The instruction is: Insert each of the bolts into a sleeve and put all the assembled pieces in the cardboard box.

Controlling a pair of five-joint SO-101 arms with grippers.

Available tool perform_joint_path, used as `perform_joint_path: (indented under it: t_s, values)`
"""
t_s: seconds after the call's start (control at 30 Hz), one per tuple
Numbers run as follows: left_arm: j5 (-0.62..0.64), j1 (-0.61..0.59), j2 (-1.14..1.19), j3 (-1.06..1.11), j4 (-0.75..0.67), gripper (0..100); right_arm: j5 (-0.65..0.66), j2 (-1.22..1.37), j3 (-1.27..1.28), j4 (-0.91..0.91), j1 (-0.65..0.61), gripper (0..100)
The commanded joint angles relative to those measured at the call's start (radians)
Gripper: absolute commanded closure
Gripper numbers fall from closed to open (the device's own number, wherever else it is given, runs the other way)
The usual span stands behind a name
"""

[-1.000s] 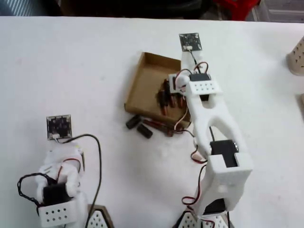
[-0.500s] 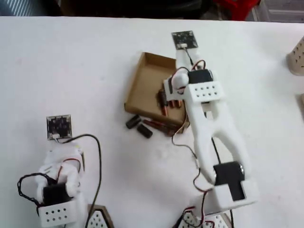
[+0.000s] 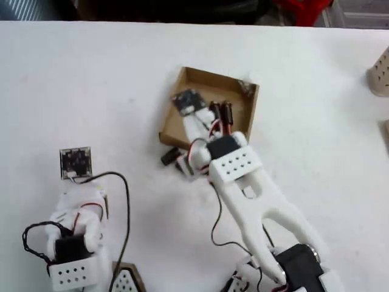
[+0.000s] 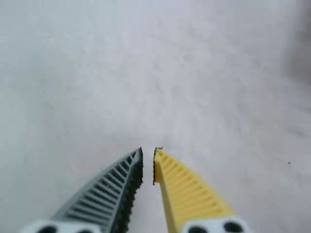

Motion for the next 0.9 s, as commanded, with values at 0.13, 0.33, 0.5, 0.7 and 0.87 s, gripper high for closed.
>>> perform_joint_path:
  t_s: [0.13, 0.33, 0.5, 0.7, 0.87]
  values:
    - [-0.009, -0.008, 0.002, -0.002, 0.002, 92, 0.17, -0.045, 0.106, -0.194, -0.073, 96.0]
    - [-0.009, -0.008, 0.002, -0.002, 0.002, 92, 0.172, -0.008, 0.146, -0.242, -0.073, 86.7]
    - [-0.009, -0.008, 0.002, -0.002, 0.002, 92, 0.172, 0.137, 0.112, -0.321, -0.074, 88.2]
    - [-0.009, -0.008, 0.002, -0.002, 0.002, 92, 0.172, 0.306, -0.005, -0.311, -0.07, 88.9]
    - [-0.009, -0.008, 0.002, -0.002, 0.002, 92, 0.172, 0.349, -0.06, -0.283, -0.064, 89.8]
